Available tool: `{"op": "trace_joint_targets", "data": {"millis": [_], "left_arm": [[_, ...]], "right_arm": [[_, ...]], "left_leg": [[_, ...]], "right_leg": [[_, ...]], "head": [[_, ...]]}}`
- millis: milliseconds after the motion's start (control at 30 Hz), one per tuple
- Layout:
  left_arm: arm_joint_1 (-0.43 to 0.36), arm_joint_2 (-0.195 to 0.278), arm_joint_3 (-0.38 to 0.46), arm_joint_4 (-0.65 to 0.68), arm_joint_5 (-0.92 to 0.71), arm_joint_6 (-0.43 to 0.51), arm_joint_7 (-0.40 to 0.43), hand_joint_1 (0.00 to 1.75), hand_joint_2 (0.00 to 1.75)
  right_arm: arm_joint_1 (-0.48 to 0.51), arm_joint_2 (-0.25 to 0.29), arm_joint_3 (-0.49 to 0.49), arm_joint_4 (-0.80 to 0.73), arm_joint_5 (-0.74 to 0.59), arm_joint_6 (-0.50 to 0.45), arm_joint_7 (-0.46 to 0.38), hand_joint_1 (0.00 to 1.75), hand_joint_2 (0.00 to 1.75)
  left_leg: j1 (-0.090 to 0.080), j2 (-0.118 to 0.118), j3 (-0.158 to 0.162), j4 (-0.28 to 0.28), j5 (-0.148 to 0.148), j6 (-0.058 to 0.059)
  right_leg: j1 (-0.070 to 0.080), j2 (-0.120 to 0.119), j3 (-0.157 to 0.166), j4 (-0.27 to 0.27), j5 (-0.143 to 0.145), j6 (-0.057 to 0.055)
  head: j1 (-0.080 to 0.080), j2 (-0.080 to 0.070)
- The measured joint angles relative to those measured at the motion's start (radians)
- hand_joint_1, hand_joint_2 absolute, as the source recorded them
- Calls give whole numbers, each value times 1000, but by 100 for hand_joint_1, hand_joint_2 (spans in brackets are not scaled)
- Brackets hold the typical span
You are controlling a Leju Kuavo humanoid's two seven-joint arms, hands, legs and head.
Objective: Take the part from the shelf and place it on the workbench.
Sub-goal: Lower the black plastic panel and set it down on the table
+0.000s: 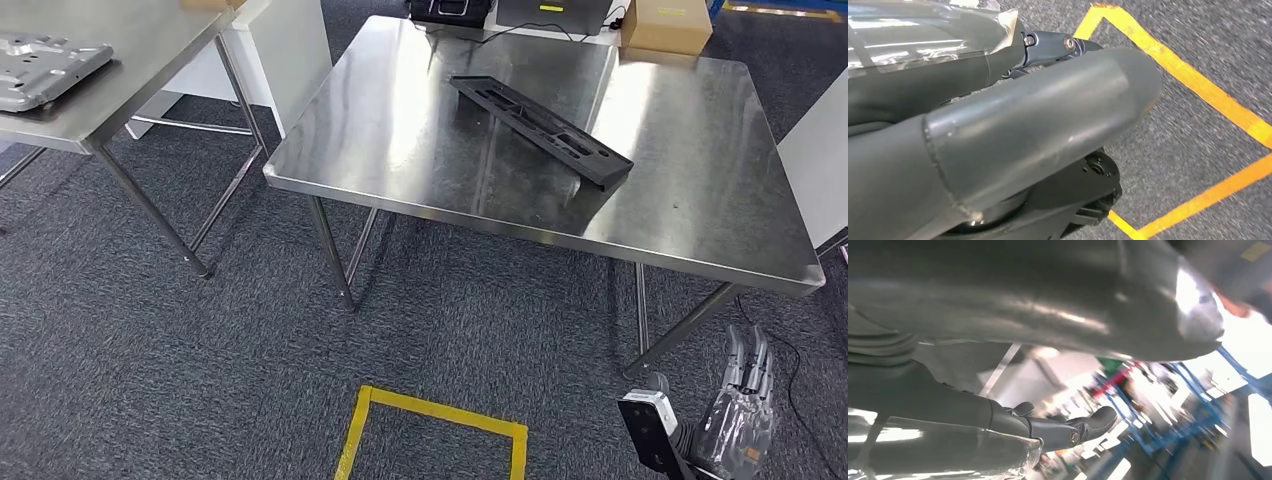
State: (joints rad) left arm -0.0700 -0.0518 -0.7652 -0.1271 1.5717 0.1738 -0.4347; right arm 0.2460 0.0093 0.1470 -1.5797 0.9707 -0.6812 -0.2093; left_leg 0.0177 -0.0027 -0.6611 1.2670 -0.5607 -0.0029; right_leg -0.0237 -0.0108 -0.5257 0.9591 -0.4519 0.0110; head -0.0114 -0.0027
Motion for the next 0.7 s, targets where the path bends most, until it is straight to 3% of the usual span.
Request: {"op": "trace_joint_targets", "data": {"millis": [67, 133, 167, 233, 300, 367, 433, 467, 500, 567, 633, 667, 700], "left_arm": [[-1, 0, 2, -1, 0, 3, -1, 0, 0], [-3, -2, 8, -2, 0, 11, -5, 0, 0], [-4, -3, 13, -3, 0, 15, -8, 0, 0], [-1, -4, 21, -3, 0, 25, -12, 0, 0], [1, -6, 25, -3, 0, 39, -17, 0, 0], [4, -8, 29, -3, 0, 51, -23, 0, 0], [8, -8, 33, -3, -1, 58, -29, 0, 0], [10, -8, 35, -3, -1, 59, -30, 0, 0], [12, -8, 37, -3, -3, 61, -32, 0, 0], [14, -7, 39, -3, -7, 65, -32, 0, 0], [13, -7, 39, -3, -10, 68, -34, 0, 0], [13, -6, 40, -3, -9, 64, -39, 0, 0], [14, -6, 40, -3, -9, 55, -46, 0, 0]], "right_arm": [[5, 12, -21, 32, -10, 0, 0, 0, 0], [1, 27, -51, 82, -47, -2, -9, 0, 0], [-7, 35, -76, 126, -80, -4, -33, 0, 0], [-43, 51, -155, 268, -129, -9, -132, 0, 0], [-98, 63, -286, 463, -123, -10, -235, 0, 0], [-149, 70, -443, 660, -73, -10, -266, 0, 0], [-186, 71, -571, 832, -28, -5, -230, 0, 0], [-200, 71, -619, 910, -11, 7, -190, 0, 0], [-211, 72, -658, 981, 3, 30, -136, 0, 0], [-229, 79, -716, 1100, 31, 99, -7, 0, 0], [-246, 89, -748, 1179, 53, 174, 116, 0, 0], [-254, 95, -757, 1209, 65, 205, 171, 0, 0], [-260, 100, -764, 1233, 77, 230, 219, 0, 0]], "left_leg": [[6, -1, 86, -101, 42, -3], [5, -4, 168, -223, 41, -1], [2, -5, 186, -255, 30, 2], [-5, -5, 180, -266, 33, 19], [-9, 0, 159, -271, 52, 47], [-11, 2, 131, -275, 76, 69], [-16, 1, 101, -273, 99, 74], [-18, 2, 87, -272, 110, 74], [-20, 4, 74, -272, 120, 73], [-21, 6, 56, -270, 140, 68], [-26, 9, 46, -268, 158, 59], [-27, 11, 42, -269, 167, 53], [-28, 13, 40, -270, 175, 47]], "right_leg": [[-3, 1, -27, 17, 11, 9], [-2, 1, -46, 33, 19, 22], [0, 1, -51, 37, 25, 30], [3, 1, -58, 35, 39, 49], [-1, 3, -75, 55, 21, 54], [-5, 5, -112, 146, -57, 43], [-4, 7, -148, 276, -132, 41], [-3, 8, -149, 318, -142, 47], [-2, 8, -130, 323, -132, 55], [1, 8, -36, 222, -89, 67], [8, 9, 73, 65, -82, 57], [11, 10, 100, 14, -88, 48], [14, 10, 108, -10, -92, 39]], "head": [[0, 0], [0, 0], [0, 0], [2, 0], [3, 0], [6, 0], [10, 0], [10, 0], [10, 0], [11, 0], [11, 0], [10, 0], [9, 0]]}}
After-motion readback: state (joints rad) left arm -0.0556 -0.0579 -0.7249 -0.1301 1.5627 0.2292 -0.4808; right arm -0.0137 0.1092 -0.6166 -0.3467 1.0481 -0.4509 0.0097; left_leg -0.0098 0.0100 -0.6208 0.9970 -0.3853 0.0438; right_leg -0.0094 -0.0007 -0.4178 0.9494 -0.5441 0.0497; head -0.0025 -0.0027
